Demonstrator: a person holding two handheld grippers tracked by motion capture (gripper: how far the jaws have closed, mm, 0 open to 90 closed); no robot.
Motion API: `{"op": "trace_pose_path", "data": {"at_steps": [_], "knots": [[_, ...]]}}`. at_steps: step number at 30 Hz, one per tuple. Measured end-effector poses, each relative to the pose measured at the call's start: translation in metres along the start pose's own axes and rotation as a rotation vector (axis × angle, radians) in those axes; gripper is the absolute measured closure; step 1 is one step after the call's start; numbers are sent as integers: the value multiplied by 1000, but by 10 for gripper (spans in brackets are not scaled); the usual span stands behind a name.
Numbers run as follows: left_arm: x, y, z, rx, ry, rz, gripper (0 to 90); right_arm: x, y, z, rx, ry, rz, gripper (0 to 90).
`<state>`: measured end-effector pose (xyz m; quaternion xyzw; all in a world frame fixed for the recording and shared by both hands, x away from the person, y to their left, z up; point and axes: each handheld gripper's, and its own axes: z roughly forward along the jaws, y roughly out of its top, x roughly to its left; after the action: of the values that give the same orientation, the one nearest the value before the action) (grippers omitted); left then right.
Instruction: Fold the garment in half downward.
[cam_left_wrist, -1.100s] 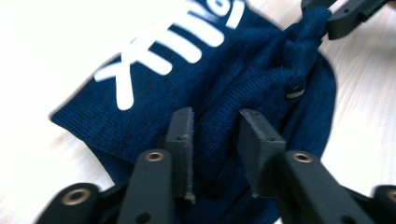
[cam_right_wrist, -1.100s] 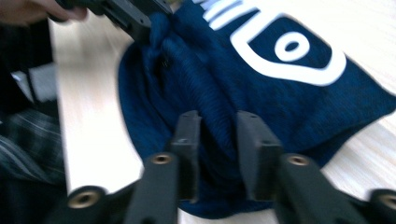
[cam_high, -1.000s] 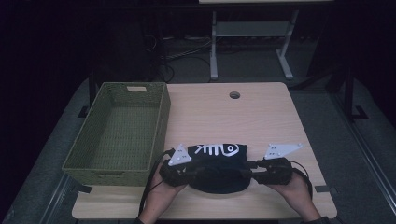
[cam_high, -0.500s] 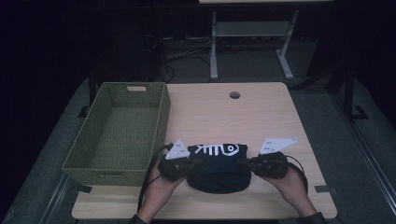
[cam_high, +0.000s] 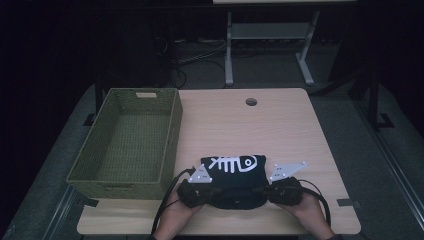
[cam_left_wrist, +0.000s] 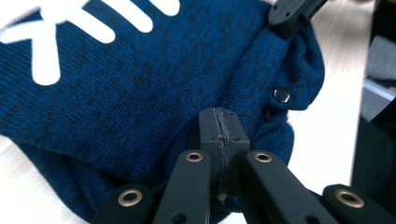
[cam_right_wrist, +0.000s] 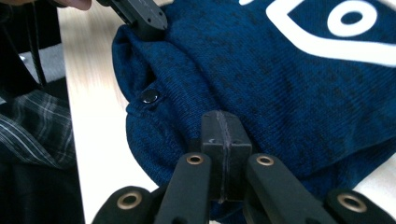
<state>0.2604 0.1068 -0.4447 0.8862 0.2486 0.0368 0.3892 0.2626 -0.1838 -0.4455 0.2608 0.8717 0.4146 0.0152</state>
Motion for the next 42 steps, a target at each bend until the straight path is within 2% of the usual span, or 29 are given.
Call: {"op": "trace_pose_path", "data": {"at_steps": [1,4,8,13,14,16,19,22,28,31,34,39,42], "knots": [[0,-1,1,13,1,10,896,0,-2,2,1,0,2,894],[2,-3,5,27,-2,4,897,3,-6,9,28,-2,2,895],[5,-3,4,39,33,25,898,11,-9,16,41,-27,-21,897],[4,-3,5,43,50,32,897,17,-7,20,55,-57,-65,897],[4,-3,4,41,51,30,897,17,-7,20,55,-57,-66,897],[6,-3,2,15,31,1,871,16,-7,18,42,-49,-58,890],[8,-2,-4,-23,30,-28,811,14,-5,11,-4,-42,-46,814],[10,0,-10,-58,39,-46,764,14,-3,5,-35,-62,-42,742],[14,5,-16,-93,84,-66,639,7,-3,-9,-89,-139,-13,528],[16,8,-19,-107,110,-79,569,-1,-6,-18,-113,-201,18,427],[19,9,-21,-118,128,-101,512,-9,-11,-25,-116,-235,54,334],[24,11,-24,-125,148,-126,421,-27,-27,-39,-105,-325,119,178],[26,12,-24,-130,158,-141,372,-36,-38,-44,-88,-370,166,129]]}}
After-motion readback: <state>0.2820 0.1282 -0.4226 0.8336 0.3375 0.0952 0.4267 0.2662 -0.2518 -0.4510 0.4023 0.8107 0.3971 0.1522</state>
